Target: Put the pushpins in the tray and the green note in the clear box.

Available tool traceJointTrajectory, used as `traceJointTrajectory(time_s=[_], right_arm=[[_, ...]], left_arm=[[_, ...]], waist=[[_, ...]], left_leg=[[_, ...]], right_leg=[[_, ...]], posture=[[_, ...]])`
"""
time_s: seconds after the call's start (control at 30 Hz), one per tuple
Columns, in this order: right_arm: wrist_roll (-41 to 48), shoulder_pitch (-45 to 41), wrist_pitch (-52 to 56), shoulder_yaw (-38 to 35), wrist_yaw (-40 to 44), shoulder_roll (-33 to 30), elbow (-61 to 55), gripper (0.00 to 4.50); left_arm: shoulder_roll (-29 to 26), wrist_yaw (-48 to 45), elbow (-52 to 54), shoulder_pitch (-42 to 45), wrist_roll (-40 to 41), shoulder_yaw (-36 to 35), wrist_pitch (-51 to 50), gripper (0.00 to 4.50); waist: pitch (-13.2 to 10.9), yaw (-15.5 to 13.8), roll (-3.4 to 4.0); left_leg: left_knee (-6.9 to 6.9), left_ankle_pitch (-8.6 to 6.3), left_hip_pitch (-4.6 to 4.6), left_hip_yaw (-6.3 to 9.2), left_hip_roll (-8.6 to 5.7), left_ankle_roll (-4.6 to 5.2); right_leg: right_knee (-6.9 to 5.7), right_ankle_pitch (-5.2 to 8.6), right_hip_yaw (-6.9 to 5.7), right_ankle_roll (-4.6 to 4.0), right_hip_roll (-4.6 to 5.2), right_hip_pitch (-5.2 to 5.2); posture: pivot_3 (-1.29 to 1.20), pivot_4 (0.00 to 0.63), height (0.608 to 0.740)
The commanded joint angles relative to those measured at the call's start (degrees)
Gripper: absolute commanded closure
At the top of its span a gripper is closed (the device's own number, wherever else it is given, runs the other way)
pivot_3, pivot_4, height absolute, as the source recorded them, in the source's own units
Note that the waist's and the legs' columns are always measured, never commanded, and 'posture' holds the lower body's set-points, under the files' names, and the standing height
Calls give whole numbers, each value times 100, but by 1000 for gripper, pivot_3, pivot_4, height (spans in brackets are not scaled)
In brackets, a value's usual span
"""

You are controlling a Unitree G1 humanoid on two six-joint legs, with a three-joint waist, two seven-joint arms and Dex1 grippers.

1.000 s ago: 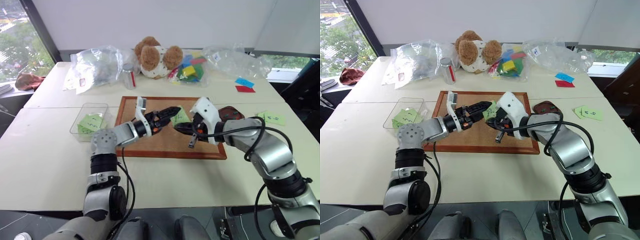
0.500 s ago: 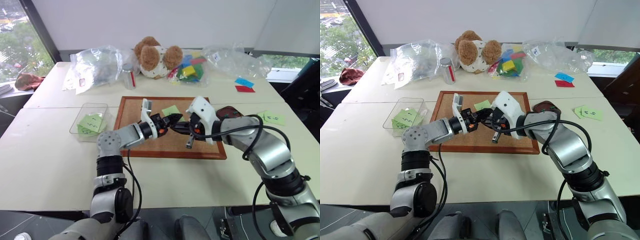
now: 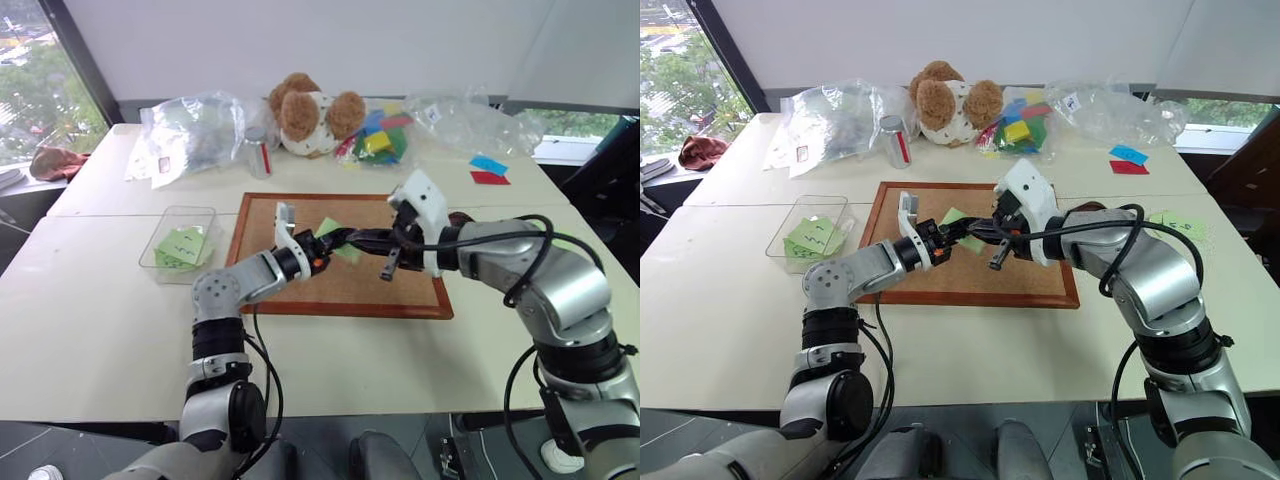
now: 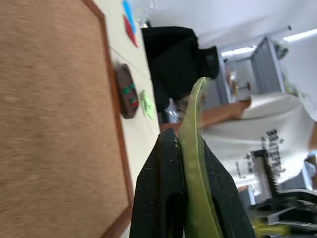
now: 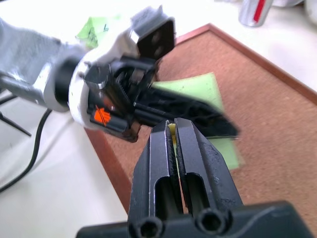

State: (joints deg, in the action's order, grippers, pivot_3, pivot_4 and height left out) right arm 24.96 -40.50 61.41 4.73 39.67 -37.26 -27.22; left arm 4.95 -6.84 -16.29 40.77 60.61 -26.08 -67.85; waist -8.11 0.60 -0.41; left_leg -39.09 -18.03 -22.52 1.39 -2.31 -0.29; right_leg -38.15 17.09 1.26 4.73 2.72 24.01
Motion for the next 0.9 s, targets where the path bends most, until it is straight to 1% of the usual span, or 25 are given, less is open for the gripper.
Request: traceJointTrajectory(time_s=[0.03,0.13,0.27,0.43,0.57,0.7,0.77,0.9], right_arm=[[75,-199,3,-413,-106,-82,133,4500],[72,-231,-41,-516,-115,-137,313,4500],[-257,-312,-466,-615,-197,-368,1094,4500],[-993,-446,-1607,-723,-591,-578,3373,4500],[-1268,-904,-2479,-935,-886,-454,5309,4500],[-1610,-1224,-3267,-836,-926,-381,6929,4500],[-1710,-1341,-3516,-835,-932,-331,7470,4500],[-1768,-1447,-3844,-861,-732,-189,8067,4500]], left_arm=[[-16,-64,58,36,82,9,181,4459],[-27,-73,44,34,83,32,277,4459],[-29,-51,81,30,140,19,351,4459],[-37,13,130,35,228,-43,396,4459],[-58,17,196,21,296,-39,409,4459],[-55,60,275,-4,398,-46,414,4459],[-54,80,312,-26,419,-26,418,4459],[-67,100,378,-64,454,18,433,4459]], waist=[[0,-1,0],[0,-12,0],[0,-7,0],[0,-13,-1],[-1,-1,0],[-1,20,0],[-1,18,0],[-1,16,0]], left_leg=[[0,0,0,0,0,0],[-1,0,-1,0,-1,0],[1,0,-2,0,-1,0],[-3,0,-2,-2,-4,0],[5,1,-2,-5,-4,-1],[8,2,-2,-8,-3,-4],[6,3,-2,-8,-3,-4],[3,3,-2,-9,-3,-4]], right_leg=[[0,0,0,0,0,0],[2,0,0,0,1,-2],[3,0,0,0,1,0],[4,0,0,0,2,-4],[2,0,2,0,1,2],[1,0,4,0,-3,4],[1,0,5,0,-3,3],[1,0,5,0,-3,1]], posture=[[0,150,740],[0,150,740],[0,150,740],[0,150,740],[0,150,740],[0,150,740],[0,150,740],[0,150,740]])
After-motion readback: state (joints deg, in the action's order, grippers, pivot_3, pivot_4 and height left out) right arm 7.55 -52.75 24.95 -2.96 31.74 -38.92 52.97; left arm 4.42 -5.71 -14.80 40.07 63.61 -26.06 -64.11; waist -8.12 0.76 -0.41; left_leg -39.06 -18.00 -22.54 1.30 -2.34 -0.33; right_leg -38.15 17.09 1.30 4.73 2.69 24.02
